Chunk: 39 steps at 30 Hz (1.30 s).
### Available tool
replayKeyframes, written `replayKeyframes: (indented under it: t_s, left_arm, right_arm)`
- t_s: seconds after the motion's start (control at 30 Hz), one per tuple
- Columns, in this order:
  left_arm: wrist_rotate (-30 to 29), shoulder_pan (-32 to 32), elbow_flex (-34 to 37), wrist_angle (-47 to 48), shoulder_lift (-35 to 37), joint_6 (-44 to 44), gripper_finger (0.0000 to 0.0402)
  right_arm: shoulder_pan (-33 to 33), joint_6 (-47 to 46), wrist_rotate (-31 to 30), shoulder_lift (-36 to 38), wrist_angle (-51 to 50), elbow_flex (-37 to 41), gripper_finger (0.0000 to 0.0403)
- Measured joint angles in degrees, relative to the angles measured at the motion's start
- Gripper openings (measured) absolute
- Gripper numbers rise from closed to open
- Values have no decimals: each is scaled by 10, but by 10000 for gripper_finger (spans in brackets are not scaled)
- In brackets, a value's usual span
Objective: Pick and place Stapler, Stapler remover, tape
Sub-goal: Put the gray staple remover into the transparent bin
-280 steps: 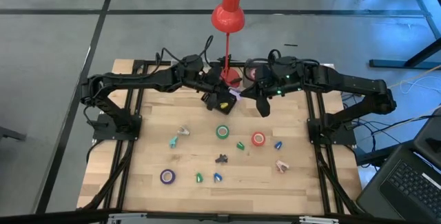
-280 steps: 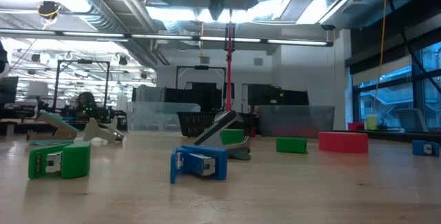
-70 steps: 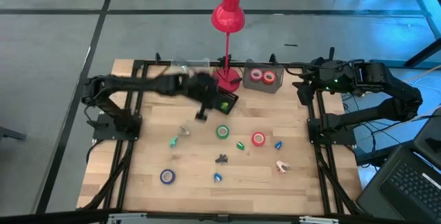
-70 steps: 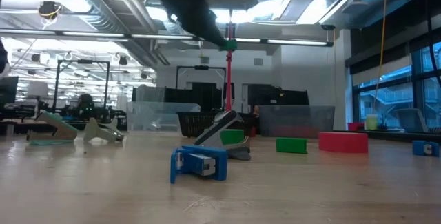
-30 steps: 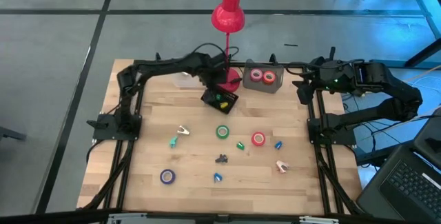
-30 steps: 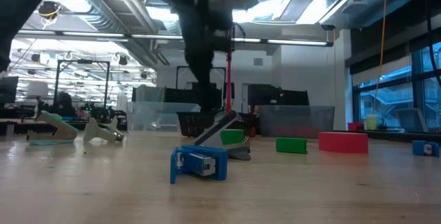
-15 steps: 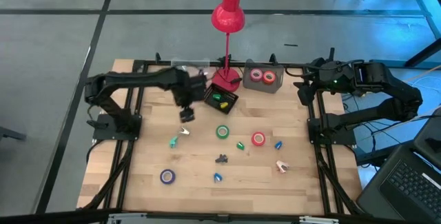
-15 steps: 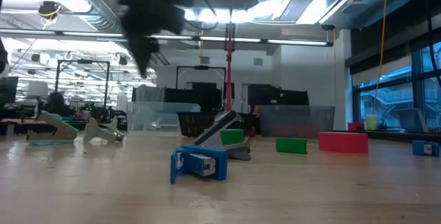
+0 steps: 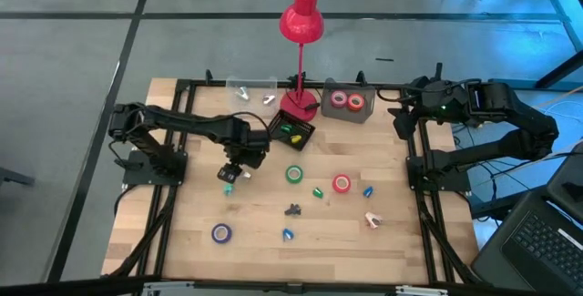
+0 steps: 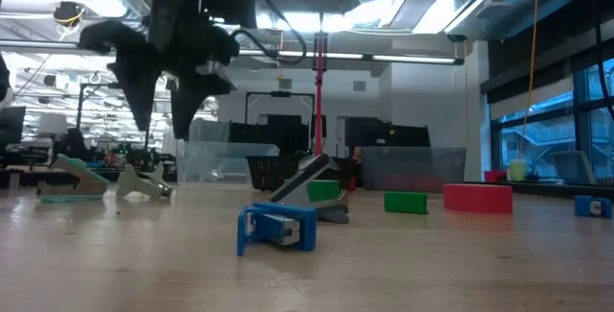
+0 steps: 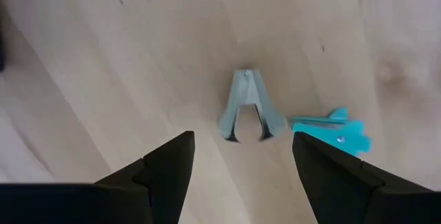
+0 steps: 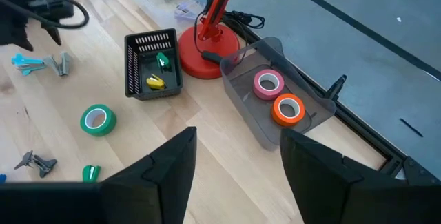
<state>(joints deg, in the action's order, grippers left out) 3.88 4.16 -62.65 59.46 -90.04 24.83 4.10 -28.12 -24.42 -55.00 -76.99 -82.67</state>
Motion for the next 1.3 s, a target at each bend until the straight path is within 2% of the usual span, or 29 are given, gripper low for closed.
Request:
replayKeyframes:
  t_s: [0.23,0.57,0.67,0.83,1.07,1.13,1.3]
  left_arm:
    - [-2,10,25,-14,-25,14,244]
    - [2,12,25,-42,-76,30,244]
    - [2,12,25,-42,-88,29,233]
    - [-8,12,25,-42,-94,21,173]
    - [-14,13,24,-40,-94,19,30]
    - [-9,13,23,-39,-92,19,16]
    - [-8,13,14,-23,-93,15,13]
  right_arm:
    - [0,-1,0,0,8,0,210]
    - [0,0,0,0,14,0,210]
    - [0,0,0,0,14,0,210]
    - [0,0,0,0,13,0,210]
    - [0,0,0,0,13,0,210]
    - [0,0,0,0,13,0,210]
    - [0,0,0,0,13,0,210]
